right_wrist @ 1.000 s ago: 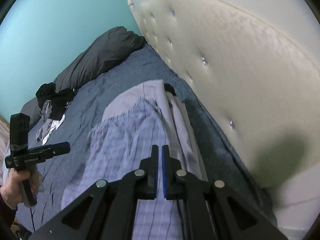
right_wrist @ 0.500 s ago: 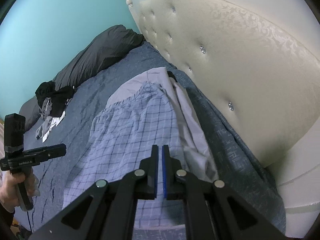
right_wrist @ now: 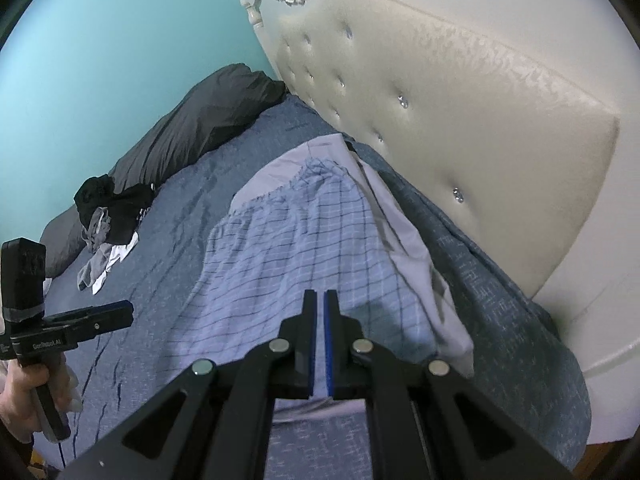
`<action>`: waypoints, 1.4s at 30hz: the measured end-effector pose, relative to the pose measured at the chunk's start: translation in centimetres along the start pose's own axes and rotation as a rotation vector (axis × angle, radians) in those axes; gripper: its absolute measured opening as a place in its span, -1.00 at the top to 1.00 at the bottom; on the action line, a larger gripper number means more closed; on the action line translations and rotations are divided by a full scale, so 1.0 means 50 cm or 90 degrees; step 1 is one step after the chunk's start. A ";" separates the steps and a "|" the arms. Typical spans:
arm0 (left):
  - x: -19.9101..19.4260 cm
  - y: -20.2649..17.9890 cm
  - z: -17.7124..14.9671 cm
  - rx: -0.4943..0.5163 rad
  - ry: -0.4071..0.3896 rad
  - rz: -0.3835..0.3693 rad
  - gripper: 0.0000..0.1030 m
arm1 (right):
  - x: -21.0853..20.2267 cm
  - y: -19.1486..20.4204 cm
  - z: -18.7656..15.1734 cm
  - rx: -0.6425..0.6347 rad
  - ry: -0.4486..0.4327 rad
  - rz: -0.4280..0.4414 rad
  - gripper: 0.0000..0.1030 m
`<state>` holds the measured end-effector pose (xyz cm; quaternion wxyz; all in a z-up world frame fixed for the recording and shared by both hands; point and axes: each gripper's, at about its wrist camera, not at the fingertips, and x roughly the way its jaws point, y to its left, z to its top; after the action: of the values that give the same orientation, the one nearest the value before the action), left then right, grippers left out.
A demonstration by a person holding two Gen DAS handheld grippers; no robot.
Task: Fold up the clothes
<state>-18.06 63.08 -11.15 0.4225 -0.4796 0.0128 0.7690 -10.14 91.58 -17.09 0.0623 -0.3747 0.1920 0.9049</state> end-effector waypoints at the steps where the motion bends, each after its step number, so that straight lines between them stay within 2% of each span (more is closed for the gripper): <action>1: -0.009 -0.004 -0.002 0.001 -0.003 0.000 0.09 | -0.008 0.006 -0.003 0.000 -0.003 -0.004 0.94; 14: -0.129 -0.035 -0.040 0.024 -0.031 0.015 0.08 | -0.111 0.096 -0.038 -0.010 -0.023 -0.035 0.93; 17: -0.156 -0.039 -0.049 0.029 -0.038 0.016 0.07 | -0.135 0.116 -0.048 -0.010 -0.028 -0.043 0.75; 19: -0.174 -0.042 -0.056 0.031 -0.042 0.017 0.07 | -0.148 0.126 -0.053 -0.003 -0.028 -0.043 0.51; 29: -0.256 -0.063 -0.082 0.052 -0.067 0.029 -0.01 | -0.217 0.186 -0.077 0.005 -0.038 -0.048 0.43; 32: -0.277 -0.067 -0.089 0.055 -0.072 0.030 -0.02 | -0.233 0.199 -0.084 0.006 -0.040 -0.054 0.29; 34: -0.289 -0.070 -0.093 0.058 -0.076 0.031 -0.03 | -0.244 0.207 -0.089 0.010 -0.040 -0.053 -0.10; 38: -0.319 -0.075 -0.105 0.063 -0.087 0.034 -0.05 | -0.263 0.226 -0.098 0.012 -0.046 -0.048 -0.22; 42: -0.346 -0.082 -0.115 0.073 -0.097 0.042 -0.09 | -0.282 0.250 -0.108 0.006 -0.052 -0.053 -0.44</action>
<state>-8.00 52.21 0.28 0.4237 -0.3939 0.0401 0.8147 0.22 78.38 -6.94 0.1096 -0.3452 0.1776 0.9150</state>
